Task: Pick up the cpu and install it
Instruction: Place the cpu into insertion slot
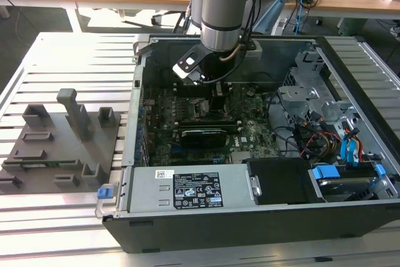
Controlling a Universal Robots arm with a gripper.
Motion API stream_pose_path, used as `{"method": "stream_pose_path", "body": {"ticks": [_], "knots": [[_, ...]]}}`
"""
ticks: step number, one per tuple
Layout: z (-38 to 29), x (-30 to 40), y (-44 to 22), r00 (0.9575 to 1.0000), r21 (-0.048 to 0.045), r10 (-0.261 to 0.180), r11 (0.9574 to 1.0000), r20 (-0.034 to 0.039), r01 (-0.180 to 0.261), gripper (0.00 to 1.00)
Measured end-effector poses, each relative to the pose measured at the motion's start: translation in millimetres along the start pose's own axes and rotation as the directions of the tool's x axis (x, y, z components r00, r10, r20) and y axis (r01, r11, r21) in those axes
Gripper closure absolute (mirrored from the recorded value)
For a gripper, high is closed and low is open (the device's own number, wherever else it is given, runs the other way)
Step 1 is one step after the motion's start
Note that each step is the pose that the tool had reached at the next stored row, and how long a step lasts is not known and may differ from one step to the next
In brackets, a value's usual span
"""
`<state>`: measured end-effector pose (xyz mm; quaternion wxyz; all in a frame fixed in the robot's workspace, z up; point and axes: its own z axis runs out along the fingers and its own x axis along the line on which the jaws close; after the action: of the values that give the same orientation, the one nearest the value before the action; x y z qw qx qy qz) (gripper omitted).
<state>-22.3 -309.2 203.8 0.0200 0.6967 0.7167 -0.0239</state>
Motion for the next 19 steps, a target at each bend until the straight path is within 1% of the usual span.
{"method": "stream_pose_path", "body": {"ticks": [2, 3, 5, 8, 13, 19], "knots": [[1.4, 0.1, -0.2, 0.9997, 0.0016, 0.025, 0.9997, -0.0002, -0.025, 0.45], [1.7, 0.1, -0.3, 0.9996, 0.0018, 0.029, 0.9996, -0.0001, -0.029, 0.45], [2.4, 0.2, -0.3, 0.9996, 0.0019, 0.028, 0.9996, -0.0001, -0.028, 0.45], [3.8, 0.5, -0.2, 1.0000, 0.0006, 0.009, 1.0000, -0.0001, -0.009, 0.45], [6.2, 0.9, -0.3, 1.0000, 0.0009, 0.008, 1.0000, 0.0004, -0.008, 0.45], [6.7, 1.1, -0.2, 1.0000, 0.0005, 0.008, 1.0000, -0.0006, -0.008, 0.45]]}}
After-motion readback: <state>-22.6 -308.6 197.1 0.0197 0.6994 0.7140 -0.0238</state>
